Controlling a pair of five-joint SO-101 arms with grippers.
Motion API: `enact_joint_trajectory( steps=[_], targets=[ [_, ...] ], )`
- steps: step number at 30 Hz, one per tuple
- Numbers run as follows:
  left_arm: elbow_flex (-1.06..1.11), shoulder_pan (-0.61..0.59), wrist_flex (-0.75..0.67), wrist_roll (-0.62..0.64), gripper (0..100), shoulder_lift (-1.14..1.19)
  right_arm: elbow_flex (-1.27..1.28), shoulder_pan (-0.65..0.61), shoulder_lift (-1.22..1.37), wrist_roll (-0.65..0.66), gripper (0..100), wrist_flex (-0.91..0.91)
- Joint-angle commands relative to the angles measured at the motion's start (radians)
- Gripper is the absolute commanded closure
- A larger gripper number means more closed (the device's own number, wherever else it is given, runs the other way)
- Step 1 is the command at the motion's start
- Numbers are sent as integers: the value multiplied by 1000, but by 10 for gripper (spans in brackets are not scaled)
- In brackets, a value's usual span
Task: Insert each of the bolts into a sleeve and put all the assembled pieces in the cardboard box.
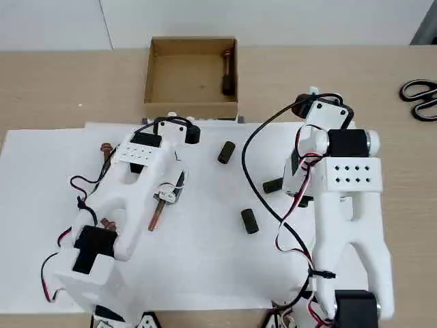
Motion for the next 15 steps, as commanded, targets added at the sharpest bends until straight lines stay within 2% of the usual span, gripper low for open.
enact_joint_trajectory(
  steps=[1, 5, 9, 15],
  targets=[
    [-33, -5, -28, -6, 994, 63, -12, 2, -45, -9, 996, 2],
    [-156, -6, 78, -2, 994, 43, -12, 4, -91, -6, 996, 4],
    [-262, -5, 172, -2, 994, -81, -6, 2, -196, 3, 996, 7],
    [-321, 44, 315, 0, 994, -328, -3, 2, -358, 206, 996, 10]
  ],
)
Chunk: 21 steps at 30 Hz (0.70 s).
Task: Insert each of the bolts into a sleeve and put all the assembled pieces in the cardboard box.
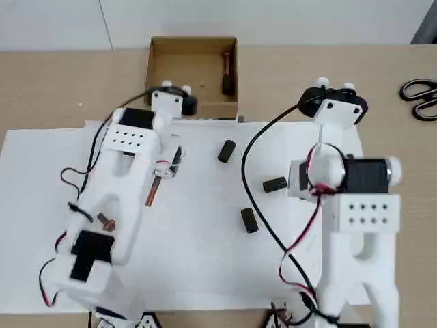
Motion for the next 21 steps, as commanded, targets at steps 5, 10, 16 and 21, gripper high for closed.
enact_joint_trajectory(
  steps=[5, 10, 16, 21],
  targets=[
    [-47, 54, 193, -11, 995, -324, 34, 4, -196, 48, 996, 10],
    [-24, 49, 153, -6, 995, -535, 172, 2, -340, -49, 996, -8],
    [191, 26, -15, 29, 995, -772, 348, -4, -510, -54, 996, -62],
    [483, -8, -236, 150, 995, -1014, 494, -76, -661, -66, 996, -128]
  ],
)
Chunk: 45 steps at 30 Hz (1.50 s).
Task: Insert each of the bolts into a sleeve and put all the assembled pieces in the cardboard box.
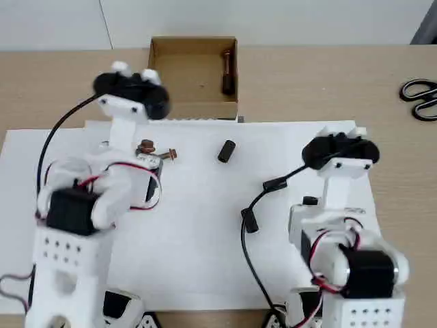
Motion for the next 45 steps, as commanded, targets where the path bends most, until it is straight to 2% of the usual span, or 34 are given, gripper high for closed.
enact_joint_trajectory(
  steps=[1, 4, 8, 17, 25, 31, 39, 41, 45],
  targets=[
    [180, -12, -187, 92, 995, -207, 75, -47, -108, -41, 996, -64],
    [343, -5, -292, 180, 995, -385, 153, -85, -200, -74, 996, -133],
    [555, -3, -388, 193, 995, -609, 282, -143, -303, -74, 996, -240],
    [846, -6, -417, 325, 993, -1056, 560, -343, -489, -74, 995, -487],
    [843, -3, -499, 554, 993, -1037, 689, -518, -598, -68, 995, -596],
    [843, 23, -537, 690, 993, -1037, 736, -596, -605, 29, 995, -627],
    [840, 233, -534, 698, 993, -1037, 787, -691, -605, 35, 995, -707],
    [842, 259, -535, 697, 993, -1037, 789, -728, -605, 38, 995, -708],
    [843, 269, -535, 695, 993, -1037, 787, -756, -605, 126, 995, -710]
  ],
)
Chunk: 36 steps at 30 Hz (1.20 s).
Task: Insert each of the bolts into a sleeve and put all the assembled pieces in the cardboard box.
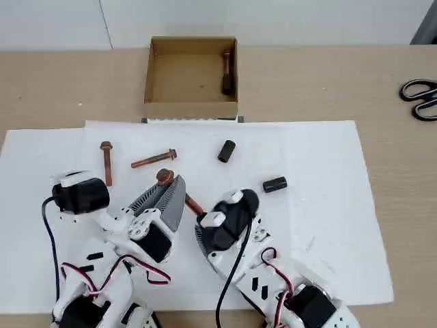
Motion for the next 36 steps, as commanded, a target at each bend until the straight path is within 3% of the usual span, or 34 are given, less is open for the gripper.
enact_joint_trajectory(
  steps=[1, 17, 28, 36],
  targets=[
    [-5, 9, -31, 2, 993, -14, -12, -16, -10, 75, 995, -28],
    [33, 14, -28, -112, 993, -14, -15, -13, -10, 143, 995, -97],
    [76, 129, -23, -143, 993, -14, -15, -12, -10, 144, 995, -101],
    [105, 233, 161, -233, 993, -14, -15, -12, -10, 144, 995, -101]
  ],
)
